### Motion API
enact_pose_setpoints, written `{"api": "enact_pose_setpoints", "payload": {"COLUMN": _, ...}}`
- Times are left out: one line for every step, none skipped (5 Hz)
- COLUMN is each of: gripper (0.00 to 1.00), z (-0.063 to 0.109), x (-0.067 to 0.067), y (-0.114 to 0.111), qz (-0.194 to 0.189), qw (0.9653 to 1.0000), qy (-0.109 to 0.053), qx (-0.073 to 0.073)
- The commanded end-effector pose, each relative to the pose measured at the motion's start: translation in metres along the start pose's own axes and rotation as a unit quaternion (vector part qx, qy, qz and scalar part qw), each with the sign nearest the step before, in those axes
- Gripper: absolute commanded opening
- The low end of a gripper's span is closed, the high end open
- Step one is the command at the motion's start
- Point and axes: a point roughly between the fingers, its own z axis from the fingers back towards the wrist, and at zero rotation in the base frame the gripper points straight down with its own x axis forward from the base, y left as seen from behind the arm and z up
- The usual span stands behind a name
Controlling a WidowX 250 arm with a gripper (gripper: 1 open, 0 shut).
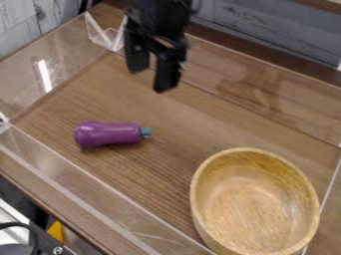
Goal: Put the purple eggplant in the brown bowl
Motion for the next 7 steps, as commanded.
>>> {"api": "enact_pose_setpoints", "payload": {"gripper": 1.0, "z": 0.017, "x": -0.022, "y": 0.011, "qz": -0.009, "qw": 0.9995, "qy": -0.023, "qx": 0.02}}
{"api": "enact_pose_setpoints", "payload": {"gripper": 1.0, "z": 0.009, "x": -0.044, "y": 0.028, "qz": -0.036, "qw": 0.9985, "qy": -0.028, "qx": 0.029}}
{"api": "enact_pose_setpoints", "payload": {"gripper": 1.0, "z": -0.002, "x": -0.06, "y": 0.039, "qz": -0.043, "qw": 0.9978, "qy": -0.035, "qx": 0.036}}
{"api": "enact_pose_setpoints", "payload": {"gripper": 1.0, "z": -0.025, "x": -0.058, "y": 0.039, "qz": -0.045, "qw": 0.9973, "qy": -0.04, "qx": 0.043}}
{"api": "enact_pose_setpoints", "payload": {"gripper": 1.0, "z": -0.048, "x": -0.053, "y": 0.039, "qz": -0.06, "qw": 0.9962, "qy": -0.044, "qx": 0.044}}
{"api": "enact_pose_setpoints", "payload": {"gripper": 1.0, "z": -0.073, "x": -0.051, "y": 0.042, "qz": -0.1, "qw": 0.9923, "qy": -0.05, "qx": 0.053}}
{"api": "enact_pose_setpoints", "payload": {"gripper": 1.0, "z": -0.096, "x": -0.048, "y": 0.046, "qz": -0.133, "qw": 0.987, "qy": -0.063, "qx": 0.065}}
